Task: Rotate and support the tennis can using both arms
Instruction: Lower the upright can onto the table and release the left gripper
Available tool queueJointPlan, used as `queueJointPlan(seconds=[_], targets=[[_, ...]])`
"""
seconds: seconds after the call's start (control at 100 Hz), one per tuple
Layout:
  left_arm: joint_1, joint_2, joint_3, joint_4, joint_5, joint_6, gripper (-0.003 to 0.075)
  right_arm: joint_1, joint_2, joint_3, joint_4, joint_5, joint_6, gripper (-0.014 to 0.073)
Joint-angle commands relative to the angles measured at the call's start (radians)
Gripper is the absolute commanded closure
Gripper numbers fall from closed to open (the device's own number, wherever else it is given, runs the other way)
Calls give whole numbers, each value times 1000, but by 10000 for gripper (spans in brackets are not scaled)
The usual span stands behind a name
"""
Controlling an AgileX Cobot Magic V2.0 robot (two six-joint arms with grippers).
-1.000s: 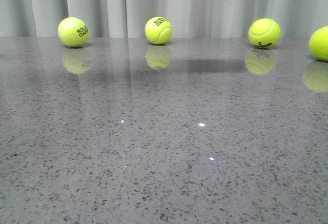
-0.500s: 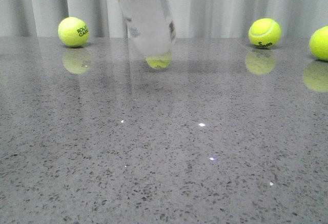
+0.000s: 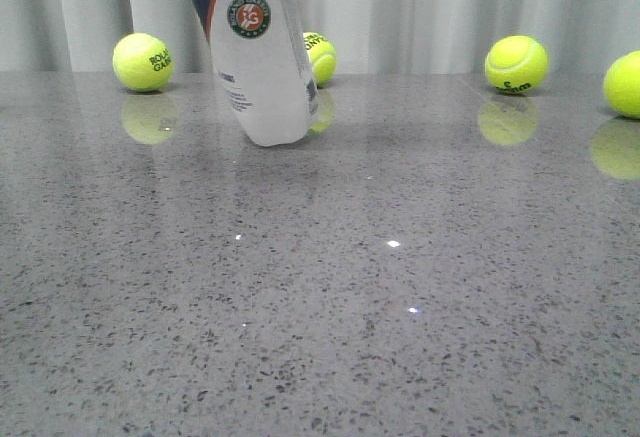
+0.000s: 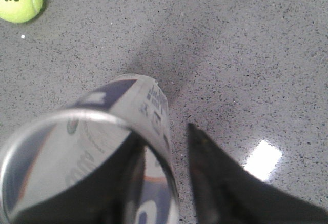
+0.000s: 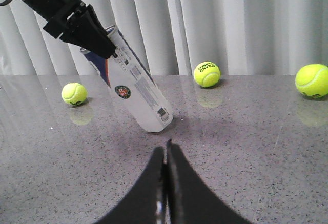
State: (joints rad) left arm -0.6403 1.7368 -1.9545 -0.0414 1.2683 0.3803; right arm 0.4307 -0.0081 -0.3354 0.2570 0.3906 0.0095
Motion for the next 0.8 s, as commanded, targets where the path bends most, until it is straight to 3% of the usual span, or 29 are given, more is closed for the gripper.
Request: queueJointPlan(seconds=[0.0,0.45,0.79], targets=[[-1,-24,-36,3,9,-8,320,-4,14,-24,0,-86,-10,654],[16,77,-206,1,1,-10,297,-4,14,-24,0,-86,-10,654],[45,79,-210,-11,-24,-11,298,-4,14,-24,0,-86,-10,654]])
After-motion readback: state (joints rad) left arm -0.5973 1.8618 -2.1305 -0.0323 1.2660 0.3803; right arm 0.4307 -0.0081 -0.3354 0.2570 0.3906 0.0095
